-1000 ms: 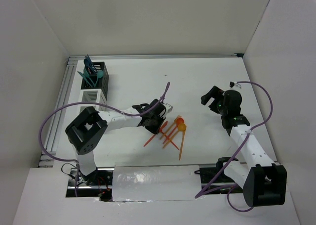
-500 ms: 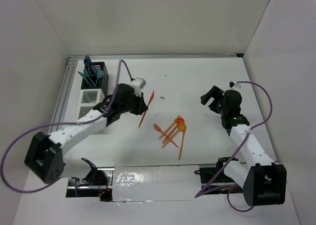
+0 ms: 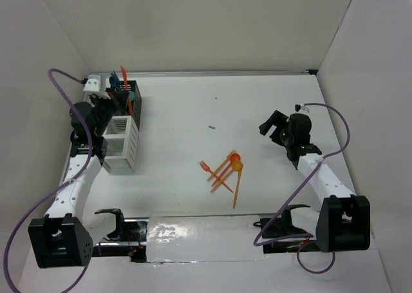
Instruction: Sort the eating utensils into containers
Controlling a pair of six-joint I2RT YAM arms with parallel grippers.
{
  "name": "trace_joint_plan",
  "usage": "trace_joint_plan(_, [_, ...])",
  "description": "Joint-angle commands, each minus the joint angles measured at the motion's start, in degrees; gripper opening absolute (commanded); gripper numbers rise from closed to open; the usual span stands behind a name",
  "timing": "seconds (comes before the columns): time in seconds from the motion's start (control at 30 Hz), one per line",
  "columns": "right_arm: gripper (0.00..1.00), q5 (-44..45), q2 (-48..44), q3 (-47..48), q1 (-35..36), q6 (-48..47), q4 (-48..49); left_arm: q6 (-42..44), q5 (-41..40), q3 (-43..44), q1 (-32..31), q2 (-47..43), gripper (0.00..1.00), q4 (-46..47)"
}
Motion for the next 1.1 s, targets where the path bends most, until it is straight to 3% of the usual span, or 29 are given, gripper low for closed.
trace_joint_plan(0.0, [0.95, -0.69, 2.06, 3.1, -0.51, -1.04, 4.31, 1.59, 8.93, -2.89, 8.44, -0.24, 0.0, 14.43])
trace_joint_plan(0.23, [0.95, -0.87, 4.44, 3.63, -0.51, -1.3, 6.59, 1.76, 10.64, -11.86, 17.58, -0.42, 0.0, 26.91])
trace_joint_plan(0.43, [0.95, -0.34, 4.61, 3.63, -0.51, -1.48, 8.0, 0.89, 12.65, -16.61, 19.7, 4.85, 0.0, 37.72])
trace_joint_plan(0.7, [0.95, 0.89, 3.91, 2.57, -0.6, -1.21, 8.0, -0.78, 13.19, -19.08, 20.41, 11.09, 0.01, 40.99])
trace_joint_plan(0.83, [0.96, 0.89, 4.09, 2.57, -0.51, -1.3, 8.0, -1.66, 12.05, -19.33, 20.32, 10.57, 0.2, 38.79])
trace_joint_plan(0.93, [0.96, 0.36, 3.91, 2.57, -0.6, -1.12, 8.0, -1.31, 10.46, -20.74, 20.5, 8.03, 0.38, 38.09])
trace_joint_plan(0.97, [0.96, 0.36, 3.65, 2.57, -0.42, -1.12, 8.0, -1.4, 9.85, -20.83, 20.93, 6.54, 0.48, 37.39])
trace_joint_plan(1.07, [0.96, 0.36, 2.51, 2.57, -0.51, -1.39, 8.0, -0.09, 10.29, -19.96, 21.64, 3.11, 0.58, 33.35])
